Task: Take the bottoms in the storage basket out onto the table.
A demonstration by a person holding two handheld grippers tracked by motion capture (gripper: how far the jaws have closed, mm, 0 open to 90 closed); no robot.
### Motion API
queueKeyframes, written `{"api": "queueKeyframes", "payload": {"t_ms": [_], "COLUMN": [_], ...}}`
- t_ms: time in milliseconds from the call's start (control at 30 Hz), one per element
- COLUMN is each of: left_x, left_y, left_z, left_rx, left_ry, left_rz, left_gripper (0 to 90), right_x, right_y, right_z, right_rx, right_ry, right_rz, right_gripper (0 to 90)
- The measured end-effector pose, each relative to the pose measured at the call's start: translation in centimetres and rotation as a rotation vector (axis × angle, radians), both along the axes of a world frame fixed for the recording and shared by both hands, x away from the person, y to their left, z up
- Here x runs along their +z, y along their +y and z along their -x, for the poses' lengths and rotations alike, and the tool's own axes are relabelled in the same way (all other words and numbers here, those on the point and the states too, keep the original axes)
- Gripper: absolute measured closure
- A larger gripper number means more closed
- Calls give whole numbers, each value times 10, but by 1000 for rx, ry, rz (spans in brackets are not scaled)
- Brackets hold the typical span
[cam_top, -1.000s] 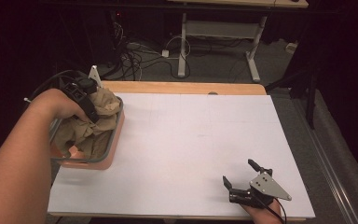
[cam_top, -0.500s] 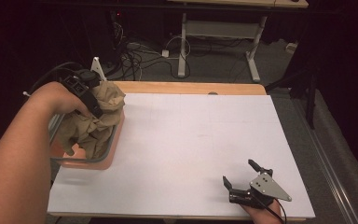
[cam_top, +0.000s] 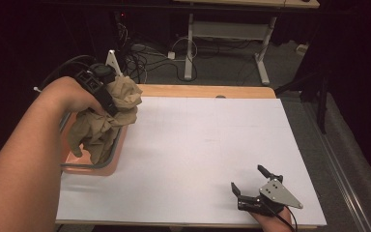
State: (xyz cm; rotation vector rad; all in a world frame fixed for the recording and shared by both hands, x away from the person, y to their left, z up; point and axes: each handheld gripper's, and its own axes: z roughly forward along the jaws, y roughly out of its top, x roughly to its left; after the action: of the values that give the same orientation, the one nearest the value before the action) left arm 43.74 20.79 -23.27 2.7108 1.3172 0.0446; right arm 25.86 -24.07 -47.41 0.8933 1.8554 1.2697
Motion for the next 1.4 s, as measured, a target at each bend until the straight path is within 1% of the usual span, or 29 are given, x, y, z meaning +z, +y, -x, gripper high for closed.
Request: {"api": "queueKeyframes", "payload": {"t_ms": [367, 567, 700, 933, 1100, 1200, 1400], "left_x": [10, 13, 14, 9, 5, 3, -5], "left_y": [-29, -46, -59, -78, -90, -98, -109], "left_z": [0, -1, -1, -2, -3, -4, -7], "left_rx": [-46, -75, -102, -139, -156, -177, -192], "left_ry": [-26, -34, -39, -45, -50, -49, -49], "left_rz": [17, 20, 34, 43, 61, 68, 75], "left_gripper": [572, 572, 572, 572, 572, 572, 572], "right_x": [0, 0, 0, 0, 0, 0, 0], "right_y": [0, 0, 0, -1, 0, 0, 0], "right_z": [0, 0, 0, 0, 0, 0, 0], "right_rx": [-3, -2, -1, 2, 4, 7, 8], "right_ry": [5, 5, 4, 4, 7, 9, 7], "right_rz": [-8, -8, -8, -7, -10, -8, -2], "right_gripper": [9, 9, 9, 9, 9, 9, 9]}}
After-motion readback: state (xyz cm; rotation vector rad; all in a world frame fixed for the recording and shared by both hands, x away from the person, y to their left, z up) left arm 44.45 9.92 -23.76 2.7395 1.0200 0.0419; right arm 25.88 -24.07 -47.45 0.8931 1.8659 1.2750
